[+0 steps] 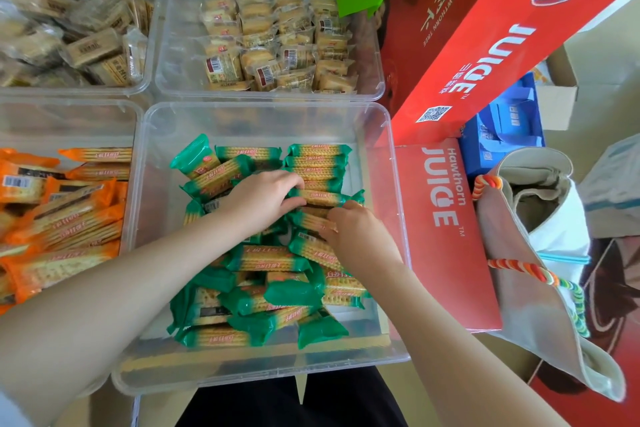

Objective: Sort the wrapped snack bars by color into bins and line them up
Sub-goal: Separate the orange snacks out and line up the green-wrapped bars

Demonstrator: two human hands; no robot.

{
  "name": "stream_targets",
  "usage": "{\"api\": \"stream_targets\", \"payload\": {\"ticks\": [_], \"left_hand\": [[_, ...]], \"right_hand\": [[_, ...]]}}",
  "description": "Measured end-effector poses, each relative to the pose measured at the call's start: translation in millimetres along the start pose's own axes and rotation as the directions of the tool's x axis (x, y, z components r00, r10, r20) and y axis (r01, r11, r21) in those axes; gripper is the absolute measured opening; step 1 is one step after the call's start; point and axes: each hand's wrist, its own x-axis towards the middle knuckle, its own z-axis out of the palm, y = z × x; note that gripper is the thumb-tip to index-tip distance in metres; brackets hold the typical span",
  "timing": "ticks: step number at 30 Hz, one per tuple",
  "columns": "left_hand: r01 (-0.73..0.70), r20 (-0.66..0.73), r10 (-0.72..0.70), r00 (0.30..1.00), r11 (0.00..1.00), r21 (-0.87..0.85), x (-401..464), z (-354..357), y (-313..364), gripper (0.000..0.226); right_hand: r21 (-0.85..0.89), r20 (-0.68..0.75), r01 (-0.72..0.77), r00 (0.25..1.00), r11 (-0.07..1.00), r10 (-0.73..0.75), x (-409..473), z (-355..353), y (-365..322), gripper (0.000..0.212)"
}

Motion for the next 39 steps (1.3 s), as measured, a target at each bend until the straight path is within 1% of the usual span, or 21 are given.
{"api": "stream_targets", "payload": {"ticks": [2, 4, 5, 7, 9, 10, 12, 15, 17, 19, 20, 22, 23, 24, 26, 27, 28, 30, 34, 36, 39], "left_hand": [[0.020, -0.006, -0.020, 1.000, 0.997, -0.076, 0.4, -2.3, 3.3, 0.033], [0.059, -0.016, -0.063, 0.998, 0.982, -0.181, -1.8, -3.1, 5.4, 0.031], [0.081, -0.009, -0.086, 0.996, 0.969, -0.232, -3.7, -2.7, 6.7, 0.029], [0.134, 0.043, -0.126, 0.991, 0.938, -0.319, -8.3, 0.2, 9.1, 0.025], [0.194, 0.102, -0.168, 0.981, 0.901, -0.388, -12.8, 2.8, 9.6, 0.018], [0.216, 0.116, -0.184, 0.976, 0.882, -0.419, -14.3, 3.3, 9.4, 0.015], [0.244, 0.117, -0.214, 0.970, 0.863, -0.442, -15.8, 2.9, 7.8, 0.011], [0.298, 0.126, -0.270, 0.955, 0.842, -0.451, -13.2, -1.4, 7.1, 0.016], [0.356, 0.228, -0.279, 0.933, 0.803, -0.477, -9.8, -6.0, 8.4, 0.027], [0.389, 0.346, -0.258, 0.902, 0.832, -0.395, -5.9, -10.3, 8.0, 0.044], [0.390, 0.385, -0.250, 0.889, 0.853, -0.347, -3.9, -12.7, 7.4, 0.050], [0.370, 0.389, -0.237, 0.890, 0.874, -0.316, 0.3, -18.7, 6.3, 0.054], [0.358, 0.355, -0.238, 0.904, 0.875, -0.326, 1.8, -23.5, 6.2, 0.050], [0.342, 0.293, -0.248, 0.924, 0.878, -0.335, 2.8, -29.4, 6.3, 0.043], [0.298, 0.129, -0.271, 0.954, 0.907, -0.298, 4.5, -40.7, 4.0, 0.032], [0.273, 0.069, -0.264, 0.962, 0.924, -0.267, 5.0, -44.3, 1.3, 0.032], [0.246, 0.049, -0.241, 0.969, 0.938, -0.243, 4.6, -46.0, -0.9, 0.033], [0.173, 0.075, -0.161, 0.984, 0.962, -0.210, 2.0, -42.0, -1.8, 0.034], [0.113, 0.115, -0.096, 0.989, 0.982, -0.150, -5.4, -22.0, 4.7, 0.040], [0.099, 0.128, -0.083, 0.988, 0.988, -0.121, -8.8, -13.1, 6.2, 0.041], [0.018, 0.113, -0.014, 0.994, 0.999, -0.038, -8.9, -0.5, 4.8, 0.037]], "right_hand": [[0.158, 0.005, -0.073, 0.997, 0.985, 0.073, 4.1, -2.4, 0.4, 0.028], [0.368, -0.073, -0.140, 0.981, 0.919, 0.178, 6.5, -3.0, -2.3, 0.030], [0.447, -0.094, -0.158, 0.971, 0.881, 0.222, 7.7, -2.5, -5.1, 0.036], [0.505, -0.034, -0.210, 0.964, 0.837, 0.262, 10.2, 1.4, -9.9, 0.048], [0.514, 0.042, -0.258, 0.960, 0.818, 0.276, 13.2, 6.9, -10.9, 0.044], [0.534, 0.052, -0.263, 0.959, 0.804, 0.279, 13.0, 7.6, -10.2, 0.041], [0.618, 0.022, -0.243, 0.956, 0.748, 0.292, 9.7, 8.7, -7.0, 0.032], [0.783, -0.006, -0.197, 0.946, 0.590, 0.324, 1.7, 13.0, -3.4, 0.019], [0.840, -0.023, -0.152, 0.949, 0.521, 0.314, -3.2, 15.7, -5.4, 0.015], [0.867, -0.043, -0.107, 0.957, 0.487, 0.287, -4.7, 19.2, -6.3, 0.019], [0.865, -0.049, -0.090, 0.964, 0.493, 0.261, -4.9, 20.5, -6.2, 0.021], [0.817, -0.071, -0.055, 0.978, 0.573, 0.195, -4.4, 23.4, -6.0, 0.023], [0.783, -0.088, -0.035, 0.982, 0.621, 0.166, -3.8, 25.5, -5.1, 0.028], [0.748, -0.092, -0.040, 0.982, 0.663, 0.164, -3.3, 26.1, -5.2, 0.031], [0.665, -0.050, -0.121, 0.977, 0.737, 0.206, -0.4, 27.6, -4.1, 0.026], [0.574, -0.014, -0.168, 0.977, 0.801, 0.215, 1.8, 27.9, -2.8, 0.022], [0.441, 0.036, -0.200, 0.978, 0.875, 0.206, 4.7, 26.4, -2.1, 0.018], [0.214, 0.123, -0.187, 0.979, 0.959, 0.163, 12.8, 22.0, -1.4, 0.021], [-0.009, 0.280, -0.085, 0.956, 0.996, 0.085, 24.5, 17.2, -3.2, 0.044], [-0.112, 0.285, -0.066, 0.954, 0.992, 0.095, 24.8, 18.3, -3.5, 0.045], [-0.120, 0.267, -0.098, 0.955, 0.988, 0.127, 16.2, 13.2, -5.6, 0.041]]}}
